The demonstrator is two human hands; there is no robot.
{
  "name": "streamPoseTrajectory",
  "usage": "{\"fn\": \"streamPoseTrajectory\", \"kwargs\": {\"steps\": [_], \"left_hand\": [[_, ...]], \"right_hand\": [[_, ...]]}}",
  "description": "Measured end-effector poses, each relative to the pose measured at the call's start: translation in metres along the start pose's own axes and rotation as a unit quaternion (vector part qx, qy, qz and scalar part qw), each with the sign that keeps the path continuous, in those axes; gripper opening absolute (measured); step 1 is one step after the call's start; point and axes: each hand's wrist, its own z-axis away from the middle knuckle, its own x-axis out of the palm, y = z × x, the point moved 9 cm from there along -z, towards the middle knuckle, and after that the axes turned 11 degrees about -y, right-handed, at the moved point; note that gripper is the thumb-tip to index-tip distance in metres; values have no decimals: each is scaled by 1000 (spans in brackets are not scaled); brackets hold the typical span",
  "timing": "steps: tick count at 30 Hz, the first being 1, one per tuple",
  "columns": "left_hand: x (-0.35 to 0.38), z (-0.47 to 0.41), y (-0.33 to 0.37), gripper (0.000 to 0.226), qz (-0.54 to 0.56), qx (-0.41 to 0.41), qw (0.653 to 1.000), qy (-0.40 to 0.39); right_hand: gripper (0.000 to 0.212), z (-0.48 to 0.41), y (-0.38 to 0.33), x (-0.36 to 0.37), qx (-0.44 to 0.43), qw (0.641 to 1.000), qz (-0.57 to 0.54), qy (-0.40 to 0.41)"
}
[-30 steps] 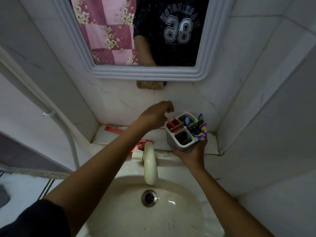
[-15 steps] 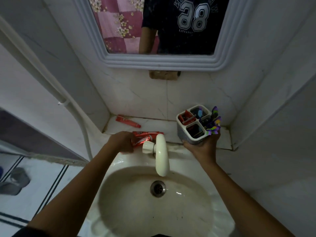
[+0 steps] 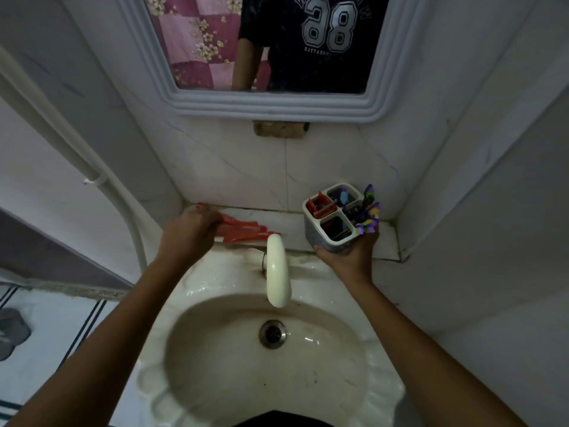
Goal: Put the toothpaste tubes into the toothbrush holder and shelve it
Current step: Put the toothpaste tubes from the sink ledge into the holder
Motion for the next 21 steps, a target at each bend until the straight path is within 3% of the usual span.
{"fn": "streamPoseTrajectory", "kwargs": {"steps": [4,7,10,15,21], "left_hand": [[-59,-22,38,25,62,47,994,78],[-84,-48,82,28,34,89,988,119],[-86,-73,133,23,-33,143,985,88],[-54,-107,193,15,-227,185,955,-56],[-45,-120,240,24,-368,271,889,-31]], "right_hand": [[127,4,-10,-2,-7,1000,1,12],[129,5,-11,-1,-3,1000,-6,0],[127,5,-11,-3,-6,1000,1,-2],[114,4,-13,-5,-34,999,-13,-3],[117,4,-15,-7,-26,1000,3,11]]}}
